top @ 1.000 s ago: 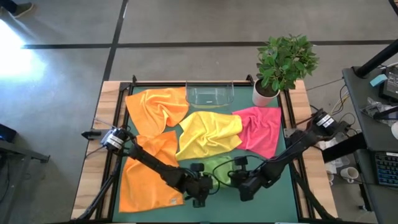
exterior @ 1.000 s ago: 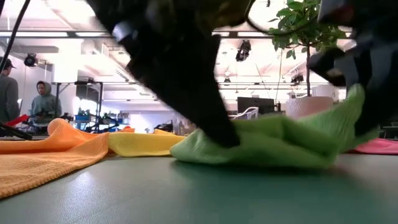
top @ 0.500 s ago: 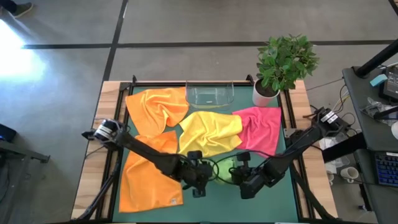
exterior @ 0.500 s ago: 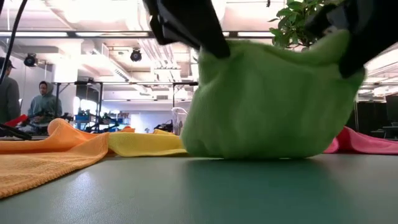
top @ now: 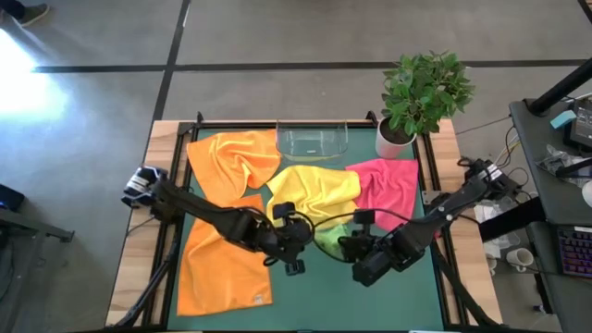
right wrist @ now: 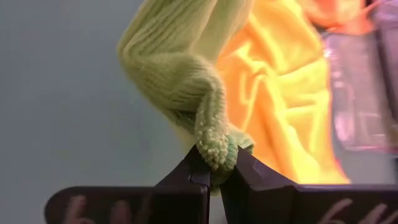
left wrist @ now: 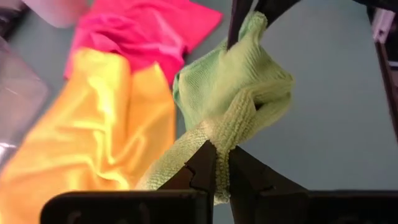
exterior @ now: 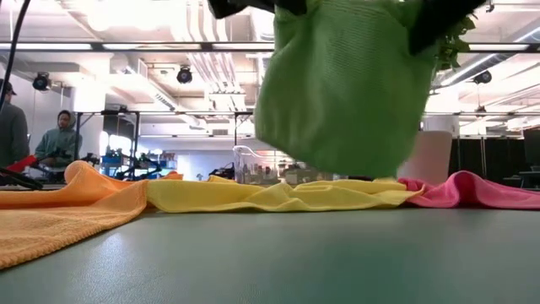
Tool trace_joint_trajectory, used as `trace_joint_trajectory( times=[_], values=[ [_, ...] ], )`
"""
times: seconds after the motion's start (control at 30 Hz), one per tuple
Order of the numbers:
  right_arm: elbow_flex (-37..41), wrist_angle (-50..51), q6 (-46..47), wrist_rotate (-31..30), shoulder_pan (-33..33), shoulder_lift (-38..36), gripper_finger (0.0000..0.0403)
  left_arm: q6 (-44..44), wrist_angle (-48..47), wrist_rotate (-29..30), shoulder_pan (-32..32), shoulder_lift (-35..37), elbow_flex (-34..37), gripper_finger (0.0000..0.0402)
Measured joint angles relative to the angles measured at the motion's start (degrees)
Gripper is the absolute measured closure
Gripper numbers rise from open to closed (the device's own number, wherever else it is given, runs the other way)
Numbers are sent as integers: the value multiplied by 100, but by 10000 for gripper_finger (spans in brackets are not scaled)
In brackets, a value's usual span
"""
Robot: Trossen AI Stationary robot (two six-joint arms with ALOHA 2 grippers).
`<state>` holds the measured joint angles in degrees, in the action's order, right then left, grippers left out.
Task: Fold microfiber towels
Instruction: Put the folded green towel into the transparent bin
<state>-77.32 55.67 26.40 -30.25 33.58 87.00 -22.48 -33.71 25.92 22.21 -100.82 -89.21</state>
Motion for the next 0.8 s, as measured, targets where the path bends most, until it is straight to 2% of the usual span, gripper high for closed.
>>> trace_joint_trajectory(
  times=[0.23,0.37,0.8],
  values=[
    [-565,438,-76,-497,-452,-2,394,389,-59,168,-338,306,2,389],
    [-762,455,-541,-749,-853,-9,394,821,-172,372,-624,421,-8,389],
    [-1231,312,-1894,-846,-2620,-11,394,2369,-166,486,-1983,817,-22,389]
  ],
)
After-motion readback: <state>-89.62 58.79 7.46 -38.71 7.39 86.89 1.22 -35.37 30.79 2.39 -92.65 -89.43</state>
